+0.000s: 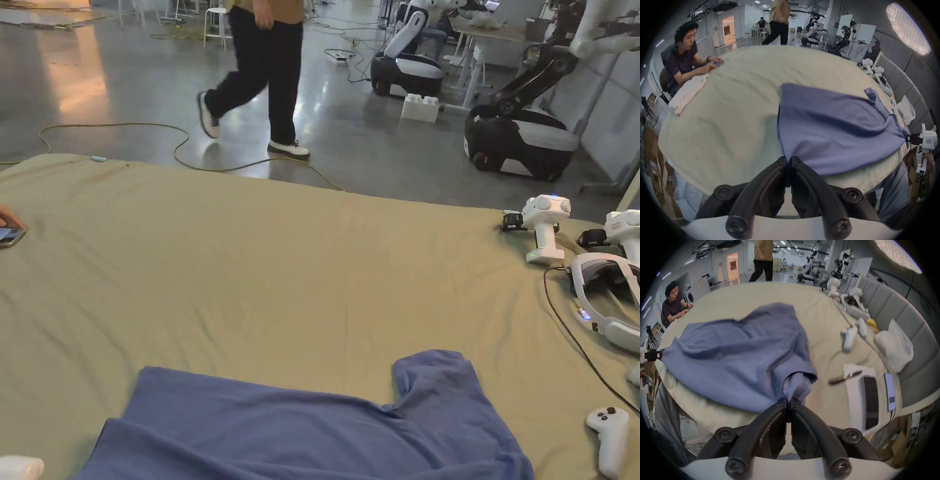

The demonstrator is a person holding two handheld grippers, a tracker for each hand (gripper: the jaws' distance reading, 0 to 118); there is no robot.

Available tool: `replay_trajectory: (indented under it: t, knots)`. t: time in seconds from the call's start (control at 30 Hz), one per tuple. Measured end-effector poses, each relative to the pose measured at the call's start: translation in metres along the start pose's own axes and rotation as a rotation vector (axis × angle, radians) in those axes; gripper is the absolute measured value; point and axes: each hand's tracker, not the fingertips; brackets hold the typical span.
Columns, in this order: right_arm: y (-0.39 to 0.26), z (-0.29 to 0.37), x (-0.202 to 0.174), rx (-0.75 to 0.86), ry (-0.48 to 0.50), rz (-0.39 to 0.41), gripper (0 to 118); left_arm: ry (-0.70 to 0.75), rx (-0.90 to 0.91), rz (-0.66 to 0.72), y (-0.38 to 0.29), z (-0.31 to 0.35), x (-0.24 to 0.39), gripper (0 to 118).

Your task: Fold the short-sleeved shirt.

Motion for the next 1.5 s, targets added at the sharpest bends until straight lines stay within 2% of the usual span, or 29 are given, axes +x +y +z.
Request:
replay_trajectory:
  t: [0.17,0.33,0.37,0.4,0.43,0.47,0.53,0.6,0.87,1.0,1.07,1.1,1.13,1.17,1.23,1.3,1.4,1.5]
  knots:
    - [-0.025,-0.028,-0.009,-0.043,-0.014,-0.011,4,0.008,-0.064,0.028,-0.024,-0.030,-0.006,7]
    - [-0.019,-0.029,-0.012,-0.012,-0.043,-0.028,5,0.005,-0.036,0.072,-0.023,-0.031,-0.005,7]
    - [-0.016,-0.026,-0.013,-0.006,-0.060,-0.032,7,0.006,-0.029,0.078,-0.020,-0.029,-0.005,7]
    - [-0.014,-0.023,-0.014,0.005,-0.082,-0.032,15,0.007,-0.018,0.080,-0.019,-0.027,-0.003,8]
    - [-0.011,-0.017,-0.016,0.047,-0.133,-0.026,37,0.020,0.007,0.074,-0.016,-0.023,0.000,17]
    - [-0.005,-0.008,-0.018,0.101,-0.152,-0.027,51,0.046,0.059,0.058,-0.012,-0.018,0.003,25]
    - [0.009,0.004,-0.021,0.192,-0.157,-0.048,59,0.030,0.135,0.048,-0.001,-0.010,0.010,37]
    - [0.029,0.018,-0.028,0.295,-0.140,-0.057,62,0.008,0.221,0.053,0.014,-0.001,0.018,45]
    - [0.111,0.068,-0.079,0.734,-0.107,-0.084,62,0.076,0.600,-0.035,0.090,0.035,0.070,45]
    - [0.136,0.094,-0.104,0.903,-0.112,-0.106,62,0.112,0.770,-0.086,0.111,0.062,0.098,45]
    - [0.146,0.103,-0.115,0.964,-0.122,-0.112,60,0.137,0.843,-0.112,0.120,0.073,0.110,43]
    - [0.148,0.106,-0.118,0.981,-0.122,-0.114,54,0.144,0.866,-0.116,0.121,0.077,0.116,37]
    - [0.151,0.109,-0.123,1.020,-0.100,-0.109,30,0.142,0.899,-0.121,0.123,0.081,0.120,21]
    - [0.153,0.110,-0.126,1.023,-0.105,-0.102,10,0.143,0.921,-0.123,0.124,0.085,0.122,11]
    - [0.156,0.111,-0.133,1.033,-0.148,-0.098,4,0.160,0.938,-0.110,0.126,0.089,0.127,4]
    - [0.156,0.108,-0.135,1.048,-0.110,-0.097,1,0.142,0.964,-0.086,0.124,0.093,0.127,0]
    - [0.155,0.107,-0.140,1.059,-0.086,-0.070,0,0.122,1.025,-0.053,0.117,0.097,0.125,0]
    - [0.154,0.102,-0.145,1.076,-0.121,-0.060,0,0.140,1.009,-0.037,0.115,0.091,0.120,0]
